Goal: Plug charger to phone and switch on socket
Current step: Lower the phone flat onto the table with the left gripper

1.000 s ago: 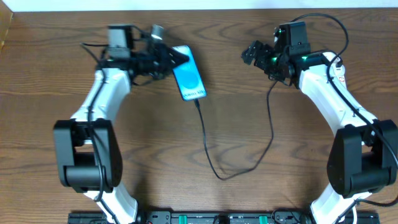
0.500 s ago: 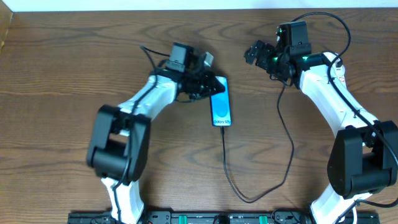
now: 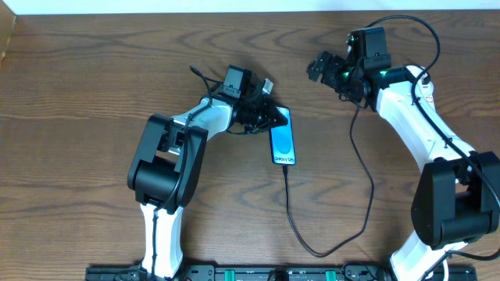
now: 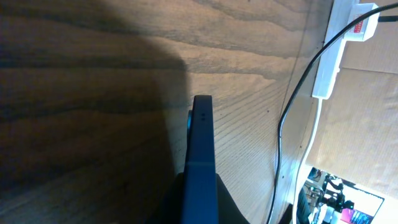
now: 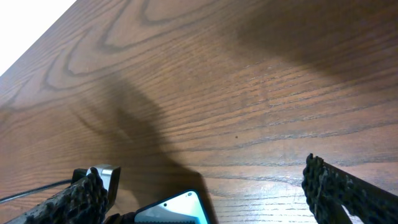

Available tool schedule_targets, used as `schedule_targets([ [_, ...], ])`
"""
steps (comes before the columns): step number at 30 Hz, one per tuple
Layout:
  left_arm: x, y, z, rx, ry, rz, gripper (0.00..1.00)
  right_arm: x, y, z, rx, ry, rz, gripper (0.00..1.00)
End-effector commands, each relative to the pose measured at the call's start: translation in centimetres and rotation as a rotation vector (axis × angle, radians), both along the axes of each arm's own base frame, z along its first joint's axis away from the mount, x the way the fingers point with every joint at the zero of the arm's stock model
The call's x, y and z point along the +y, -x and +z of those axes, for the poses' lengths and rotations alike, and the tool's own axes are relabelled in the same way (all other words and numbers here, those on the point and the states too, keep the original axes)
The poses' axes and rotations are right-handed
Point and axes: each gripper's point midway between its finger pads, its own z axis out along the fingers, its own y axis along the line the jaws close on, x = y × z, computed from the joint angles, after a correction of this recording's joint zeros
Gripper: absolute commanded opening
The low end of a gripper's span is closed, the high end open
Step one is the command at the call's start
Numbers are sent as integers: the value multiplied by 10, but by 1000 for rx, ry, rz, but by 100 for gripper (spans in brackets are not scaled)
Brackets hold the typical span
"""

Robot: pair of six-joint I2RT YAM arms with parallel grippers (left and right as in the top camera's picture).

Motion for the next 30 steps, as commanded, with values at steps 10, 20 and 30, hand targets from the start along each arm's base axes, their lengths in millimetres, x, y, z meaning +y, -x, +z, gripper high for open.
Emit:
schedule_targets([
  [10, -3, 3, 5, 70, 32, 22, 7, -5, 0, 6, -13, 16, 0, 99],
  [20, 6, -1, -7, 139, -43, 123, 8, -5, 0, 5, -10, 17, 0, 99],
  [30, 11, 2, -13, 124, -78, 106, 8, -5, 0, 5, -10, 17, 0, 99],
])
